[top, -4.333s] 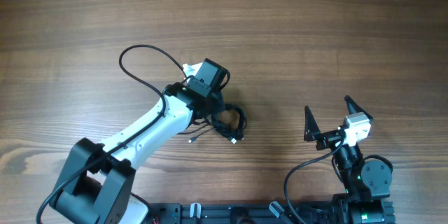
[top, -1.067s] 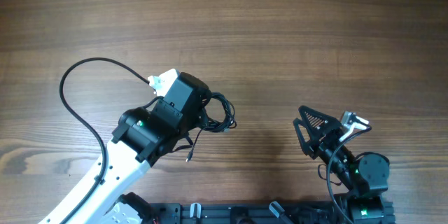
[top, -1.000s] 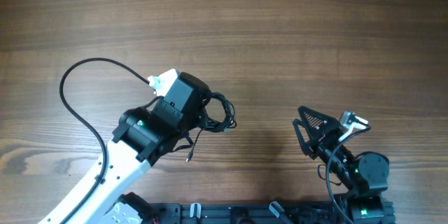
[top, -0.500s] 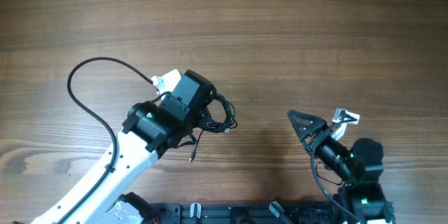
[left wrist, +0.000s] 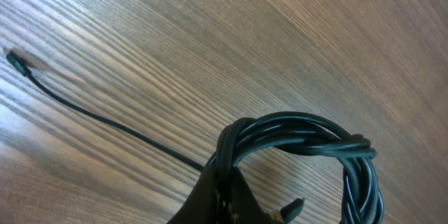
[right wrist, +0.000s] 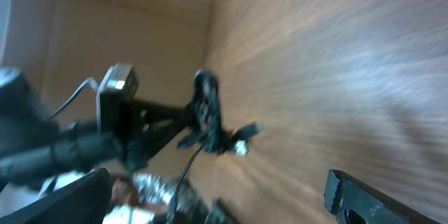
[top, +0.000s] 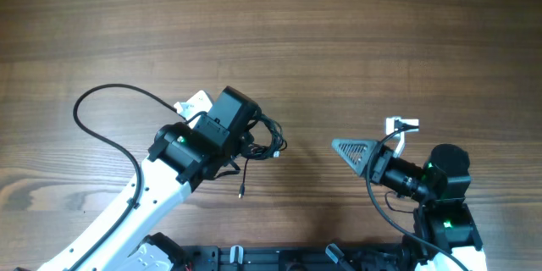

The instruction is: Untangle cables

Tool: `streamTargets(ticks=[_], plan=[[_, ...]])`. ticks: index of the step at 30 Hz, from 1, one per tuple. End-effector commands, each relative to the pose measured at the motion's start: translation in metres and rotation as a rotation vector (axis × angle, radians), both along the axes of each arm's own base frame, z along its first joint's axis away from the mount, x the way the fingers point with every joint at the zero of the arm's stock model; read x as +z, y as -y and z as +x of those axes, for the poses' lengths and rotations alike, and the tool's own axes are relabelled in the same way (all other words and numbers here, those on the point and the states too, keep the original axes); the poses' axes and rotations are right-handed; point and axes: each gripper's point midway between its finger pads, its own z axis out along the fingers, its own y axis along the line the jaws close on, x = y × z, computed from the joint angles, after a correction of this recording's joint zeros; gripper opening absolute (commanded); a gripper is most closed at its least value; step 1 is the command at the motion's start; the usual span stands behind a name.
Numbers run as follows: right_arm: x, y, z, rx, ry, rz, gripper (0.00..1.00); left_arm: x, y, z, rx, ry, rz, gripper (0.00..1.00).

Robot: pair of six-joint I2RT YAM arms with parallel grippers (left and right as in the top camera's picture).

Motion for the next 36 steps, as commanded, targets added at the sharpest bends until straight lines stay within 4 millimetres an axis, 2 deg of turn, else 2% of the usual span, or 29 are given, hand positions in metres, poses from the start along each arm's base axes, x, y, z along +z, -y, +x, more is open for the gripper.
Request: streamTargets(ticks=[1, 4, 7, 10, 13, 15, 21, 24, 29, 36], plan=[[0.019, -0.013, -0.023, 0.165, 0.019, 0.065, 0.99, 0.004, 0.006, -0.002, 0.026, -0.018, -0.045, 0.04], [0.020, -0.018, -0.028, 0.193, -0.003, 0.082, 1.00, 0.003, 0.011, -0.006, 0.016, -0.038, -0.072, 0.04], [0.033, -0.024, -0.031, 0.225, 0.055, 0.095, 0.99, 0.003, 0.015, -0.009, 0.004, -0.054, -0.092, 0.04], [0.044, -0.024, -0.022, 0.185, 0.107, 0.102, 0.99, 0.002, 0.015, -0.009, 0.004, -0.058, -0.092, 0.04], [0.045, -0.017, -0.006, 0.091, 0.149, 0.073, 1.00, 0.002, 0.015, -0.009, 0.003, -0.058, -0.093, 0.04], [0.040, -0.010, 0.008, 0.015, 0.215, 0.006, 1.00, 0.003, 0.015, -0.009, 0.004, -0.057, -0.093, 0.04], [0.007, 0.004, 0.036, -0.099, 0.180, -0.121, 0.99, 0.006, 0.020, -0.001, -0.008, -0.020, -0.108, 0.04], [-0.002, 0.000, 0.041, -0.073, 0.174, -0.130, 0.88, 0.011, 0.025, 0.007, -0.096, 0.030, -0.094, 0.04], [-0.002, -0.013, 0.044, 0.029, 0.151, -0.090, 0.65, 0.018, 0.033, 0.017, -0.265, 0.109, -0.047, 0.04], [0.023, -0.035, 0.048, 0.183, 0.178, -0.045, 0.65, 0.023, 0.035, 0.024, -0.300, 0.153, -0.028, 0.04]])
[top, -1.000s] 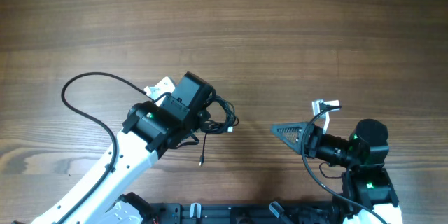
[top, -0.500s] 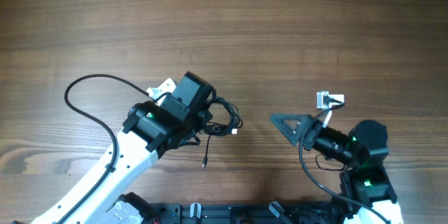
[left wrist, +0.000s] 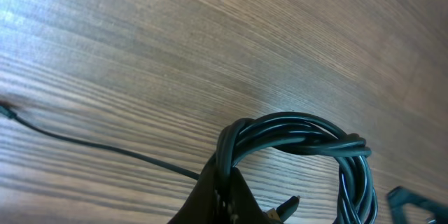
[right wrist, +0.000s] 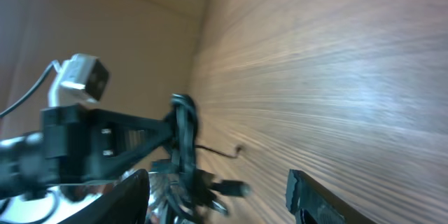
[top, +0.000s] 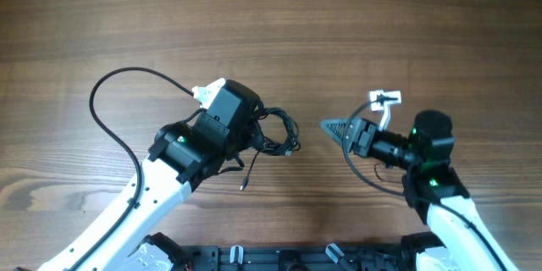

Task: Untangle cables
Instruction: 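Grasp a strand of the coil with the right gripper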

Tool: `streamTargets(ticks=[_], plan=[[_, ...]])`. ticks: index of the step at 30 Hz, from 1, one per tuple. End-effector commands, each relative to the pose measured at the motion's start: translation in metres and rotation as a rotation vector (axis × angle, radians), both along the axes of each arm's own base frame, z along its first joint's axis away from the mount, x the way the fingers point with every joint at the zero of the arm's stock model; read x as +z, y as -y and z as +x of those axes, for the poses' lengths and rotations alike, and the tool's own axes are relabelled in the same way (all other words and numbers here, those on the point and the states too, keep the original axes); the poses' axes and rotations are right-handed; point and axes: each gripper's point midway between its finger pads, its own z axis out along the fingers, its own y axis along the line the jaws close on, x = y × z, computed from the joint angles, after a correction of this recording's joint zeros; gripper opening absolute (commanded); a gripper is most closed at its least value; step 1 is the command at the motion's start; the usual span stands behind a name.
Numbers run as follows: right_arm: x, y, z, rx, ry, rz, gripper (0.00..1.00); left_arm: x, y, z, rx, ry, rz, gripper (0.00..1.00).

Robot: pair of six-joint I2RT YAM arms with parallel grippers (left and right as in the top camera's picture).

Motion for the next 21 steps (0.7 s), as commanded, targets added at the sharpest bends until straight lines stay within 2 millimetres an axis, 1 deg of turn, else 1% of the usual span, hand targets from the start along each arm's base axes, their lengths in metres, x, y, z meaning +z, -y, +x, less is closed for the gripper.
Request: streamTargets(ticks=[1, 3, 5, 8, 11, 13, 16, 18, 21], plan=[[0.024, -0.021, -0.007, 0.131, 0.068, 0.030, 0.65, 0.010, 0.004, 0.008, -0.042, 0.056, 0.009, 0.04], [0.021, -0.031, -0.012, 0.154, 0.035, 0.035, 0.65, 0.011, 0.005, 0.010, -0.015, 0.057, -0.012, 0.04], [0.019, -0.041, -0.017, 0.164, 0.014, 0.029, 0.61, 0.012, 0.006, 0.010, 0.026, 0.046, -0.036, 0.04], [0.008, -0.051, -0.015, 0.109, -0.006, -0.021, 0.57, 0.011, 0.005, 0.009, 0.086, 0.026, -0.068, 0.04], [-0.005, -0.054, -0.009, 0.028, -0.040, -0.075, 0.56, 0.008, 0.002, 0.005, 0.195, -0.024, -0.112, 0.04], [-0.010, -0.054, -0.005, -0.011, -0.049, -0.094, 0.54, 0.006, 0.004, 0.002, 0.261, -0.063, -0.158, 0.04], [-0.014, -0.054, -0.001, -0.049, -0.064, -0.105, 0.51, 0.006, 0.009, -0.001, 0.289, -0.097, -0.202, 0.04], [-0.014, -0.054, 0.000, -0.057, -0.078, -0.098, 0.49, 0.006, 0.014, -0.004, 0.272, -0.119, -0.224, 0.04], [-0.012, -0.056, 0.000, -0.055, -0.092, -0.078, 0.42, 0.007, 0.017, -0.007, 0.259, -0.134, -0.239, 0.04]])
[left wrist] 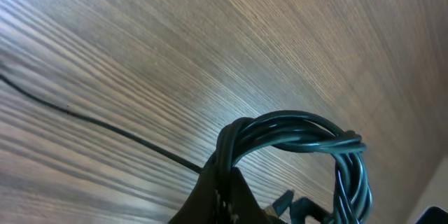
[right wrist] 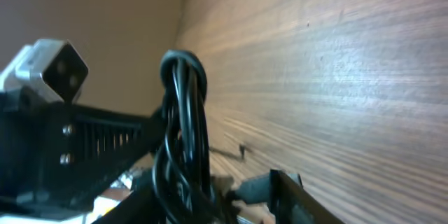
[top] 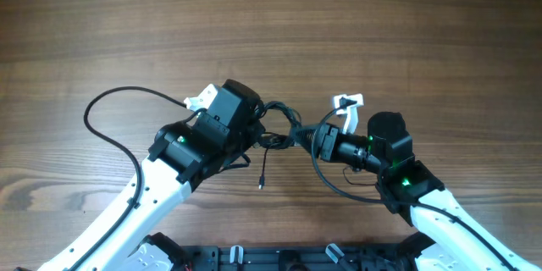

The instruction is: Untangle cables

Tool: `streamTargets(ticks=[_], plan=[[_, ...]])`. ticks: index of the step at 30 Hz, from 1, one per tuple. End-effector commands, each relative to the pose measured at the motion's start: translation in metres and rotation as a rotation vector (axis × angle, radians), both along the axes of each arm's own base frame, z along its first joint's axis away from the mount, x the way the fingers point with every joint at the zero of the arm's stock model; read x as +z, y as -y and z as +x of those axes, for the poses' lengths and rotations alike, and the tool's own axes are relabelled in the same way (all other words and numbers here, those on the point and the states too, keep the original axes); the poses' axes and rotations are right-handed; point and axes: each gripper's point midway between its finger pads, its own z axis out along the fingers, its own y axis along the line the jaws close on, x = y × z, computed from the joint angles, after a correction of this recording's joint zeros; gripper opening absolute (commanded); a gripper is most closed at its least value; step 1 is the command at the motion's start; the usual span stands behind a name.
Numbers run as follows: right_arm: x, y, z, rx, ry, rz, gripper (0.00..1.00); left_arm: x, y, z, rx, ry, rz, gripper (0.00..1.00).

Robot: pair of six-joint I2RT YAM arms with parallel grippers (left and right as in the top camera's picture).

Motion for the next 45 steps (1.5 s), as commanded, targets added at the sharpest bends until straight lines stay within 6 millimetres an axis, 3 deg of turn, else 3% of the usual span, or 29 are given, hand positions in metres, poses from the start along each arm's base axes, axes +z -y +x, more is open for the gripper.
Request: streamTargets(ticks=[1, 3, 7, 10, 14, 20, 23, 26, 27, 29, 33, 38, 45], plan=[[0.005, -0.001, 0.008, -0.041, -0.017, 0.017, 0.38, 0.007, 0.010, -0.003, 0.012, -0.026, -0.068, 0.04], [0.009, -0.003, 0.006, -0.026, -0.026, 0.044, 0.29, 0.006, 0.010, -0.003, 0.010, -0.028, -0.064, 0.04], [0.021, -0.009, 0.003, 0.011, -0.006, 0.087, 0.23, 0.005, 0.009, -0.004, 0.010, -0.033, -0.060, 0.04], [0.019, -0.009, 0.001, 0.017, -0.012, 0.086, 0.19, 0.006, 0.010, -0.004, 0.010, -0.030, -0.063, 0.04], [0.020, -0.011, -0.002, 0.038, -0.017, 0.091, 0.05, 0.006, 0.011, -0.005, -0.013, -0.030, -0.063, 0.04], [0.012, -0.011, -0.009, 0.078, -0.012, 0.058, 0.05, 0.016, 0.011, 0.011, -0.219, 0.113, 0.020, 0.08], [0.012, -0.014, -0.016, 0.141, 0.046, 0.033, 0.05, 0.027, -0.005, 0.023, -0.297, 0.202, 0.084, 0.31], [0.013, -0.015, -0.020, 0.191, 0.114, 0.012, 0.05, 0.045, -0.025, 0.030, -0.297, 0.263, 0.069, 0.90], [0.013, -0.016, -0.021, 0.207, 0.131, 0.010, 0.04, 0.050, -0.029, 0.030, -0.311, 0.282, 0.055, 1.00], [0.015, -0.018, -0.025, 0.244, 0.165, 0.007, 0.05, 0.062, -0.030, 0.027, -0.418, 0.338, 0.022, 1.00], [0.022, -0.023, -0.040, 0.355, 0.244, 0.028, 0.05, 0.072, -0.014, 0.007, -0.660, 0.395, -0.076, 1.00], [0.031, -0.023, -0.048, 0.421, 0.276, 0.070, 0.04, 0.053, -0.006, -0.022, -0.865, 0.332, -0.087, 0.83], [0.052, -0.014, -0.047, 0.464, 0.357, 0.137, 0.04, 0.038, -0.006, -0.032, -0.913, 0.256, -0.101, 0.66]])
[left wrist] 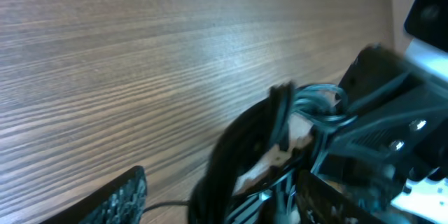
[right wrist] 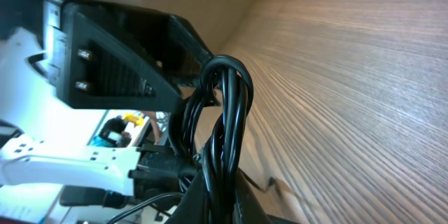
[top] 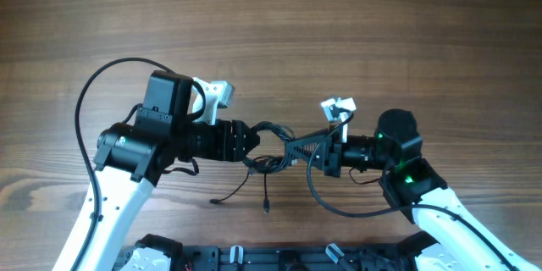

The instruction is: Untangle cables

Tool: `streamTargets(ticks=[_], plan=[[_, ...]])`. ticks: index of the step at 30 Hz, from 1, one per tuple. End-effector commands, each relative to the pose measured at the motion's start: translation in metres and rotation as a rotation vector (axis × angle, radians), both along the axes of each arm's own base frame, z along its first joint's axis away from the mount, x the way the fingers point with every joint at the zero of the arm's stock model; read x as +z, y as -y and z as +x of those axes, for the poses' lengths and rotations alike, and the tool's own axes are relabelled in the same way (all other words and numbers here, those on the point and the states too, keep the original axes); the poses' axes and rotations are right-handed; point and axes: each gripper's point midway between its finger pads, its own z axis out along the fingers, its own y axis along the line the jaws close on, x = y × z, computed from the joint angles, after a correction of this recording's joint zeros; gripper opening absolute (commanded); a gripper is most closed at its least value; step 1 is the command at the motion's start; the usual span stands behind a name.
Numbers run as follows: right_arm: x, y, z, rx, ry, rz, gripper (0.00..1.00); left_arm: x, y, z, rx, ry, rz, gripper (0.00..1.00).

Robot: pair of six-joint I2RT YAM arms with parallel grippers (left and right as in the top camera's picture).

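Observation:
A tangled black cable bundle (top: 269, 146) hangs between my two grippers just above the wooden table (top: 356, 34). My right gripper (top: 296, 146) comes in from the right and is shut on the bundle's coils (right wrist: 225, 112), which rise from between its fingers (right wrist: 210, 196). From the left, my left gripper (top: 252, 140) stands open. Its two pads (left wrist: 122, 196) sit wide on either side of the bundle (left wrist: 241, 147). Two loose cable ends (top: 265, 207) trail down onto the table near the front.
A thin black camera lead (top: 85, 110) loops out from the left arm over the table's left side. Another lead (top: 322, 196) loops below the right wrist. The arms' black base rail (top: 279, 258) runs along the front edge.
The right gripper, then open beside the bundle, is now shut on it. The left gripper, then shut on the bundle, is now open, and its wrist has shifted left and lies level.
At first the left gripper held the bundle up while the right gripper sat open far to the right. The right gripper then stood closer, then right at the bundle. Now the right gripper holds the bundle and the left has let go.

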Motion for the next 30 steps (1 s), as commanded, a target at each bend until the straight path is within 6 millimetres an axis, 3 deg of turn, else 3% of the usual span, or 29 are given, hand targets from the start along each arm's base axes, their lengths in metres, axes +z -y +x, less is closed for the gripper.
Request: streamTargets(ticks=[1, 6, 9, 11, 16, 19, 20, 24, 25, 27, 30], plan=[[0.012, 0.003, -0.008, 0.083, 0.030, 0.037, 0.04, 0.004, 0.008, -0.002, -0.083, 0.022, -0.027, 0.65], [0.014, 0.004, -0.011, 0.103, 0.031, 0.049, 0.04, 0.009, 0.025, -0.014, -0.204, 0.032, -0.097, 0.64], [0.018, 0.003, -0.012, 0.113, 0.028, 0.062, 0.04, 0.007, 0.030, -0.018, -0.228, 0.025, -0.091, 0.58], [0.022, 0.003, -0.016, 0.138, 0.032, 0.075, 0.04, 0.005, 0.033, -0.019, -0.240, 0.017, -0.089, 0.49], [0.023, 0.003, -0.019, 0.155, 0.020, 0.080, 0.04, -0.005, 0.033, -0.017, -0.238, -0.005, -0.058, 0.04], [0.022, 0.003, -0.018, 0.144, -0.004, 0.079, 0.07, -0.013, 0.025, -0.010, -0.186, -0.012, 0.003, 0.04], [0.022, 0.003, -0.017, 0.137, -0.012, 0.078, 0.12, -0.015, 0.022, -0.007, -0.155, -0.018, 0.019, 0.04], [0.016, 0.004, -0.008, 0.072, -0.081, 0.063, 0.78, -0.019, 0.013, 0.009, 0.010, -0.055, 0.061, 0.04], [0.015, 0.004, -0.006, 0.058, -0.096, 0.060, 0.90, -0.021, 0.009, 0.013, 0.062, -0.065, 0.076, 0.04], [0.012, 0.004, -0.004, 0.043, -0.114, 0.055, 1.00, -0.026, -0.002, 0.021, 0.180, -0.090, 0.118, 0.04], [0.007, 0.005, -0.003, 0.018, -0.202, 0.049, 1.00, -0.032, -0.021, 0.031, 0.390, -0.133, 0.171, 0.04]])
